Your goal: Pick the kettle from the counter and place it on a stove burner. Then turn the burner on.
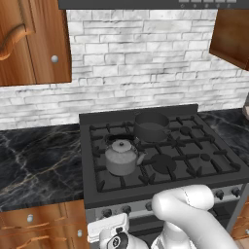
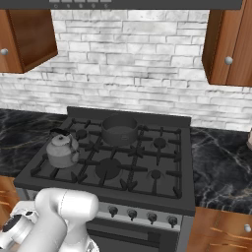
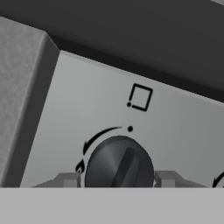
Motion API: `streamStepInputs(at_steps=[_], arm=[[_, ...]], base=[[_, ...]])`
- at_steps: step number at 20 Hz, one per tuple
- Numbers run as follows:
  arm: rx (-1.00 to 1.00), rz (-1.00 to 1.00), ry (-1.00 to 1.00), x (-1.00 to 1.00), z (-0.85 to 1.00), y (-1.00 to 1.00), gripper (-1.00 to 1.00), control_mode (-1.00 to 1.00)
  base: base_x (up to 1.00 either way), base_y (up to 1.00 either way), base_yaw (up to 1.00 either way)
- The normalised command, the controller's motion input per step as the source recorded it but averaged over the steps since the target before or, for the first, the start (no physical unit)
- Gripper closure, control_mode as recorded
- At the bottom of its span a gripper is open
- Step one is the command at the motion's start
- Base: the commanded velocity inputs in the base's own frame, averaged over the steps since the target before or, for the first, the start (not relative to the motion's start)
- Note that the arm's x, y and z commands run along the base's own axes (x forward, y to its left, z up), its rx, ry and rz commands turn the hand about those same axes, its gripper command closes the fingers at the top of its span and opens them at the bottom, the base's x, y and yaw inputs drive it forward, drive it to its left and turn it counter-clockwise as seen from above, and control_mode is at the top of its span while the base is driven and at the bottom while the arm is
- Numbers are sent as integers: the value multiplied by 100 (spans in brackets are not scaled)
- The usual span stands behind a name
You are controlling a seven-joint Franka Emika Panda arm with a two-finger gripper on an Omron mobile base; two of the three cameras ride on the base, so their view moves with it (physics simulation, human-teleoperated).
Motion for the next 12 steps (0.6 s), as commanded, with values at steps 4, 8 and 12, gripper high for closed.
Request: streamStepInputs(at_steps=[4,8,12], arm=[[-5,11,0,0,-4,0,100,-100],[-14,25,7,0,-22,0,100,-100],[-17,30,13,0,-32,0,100,-100]], base=[[0,0,0],[0,0,0],[0,0,0]])
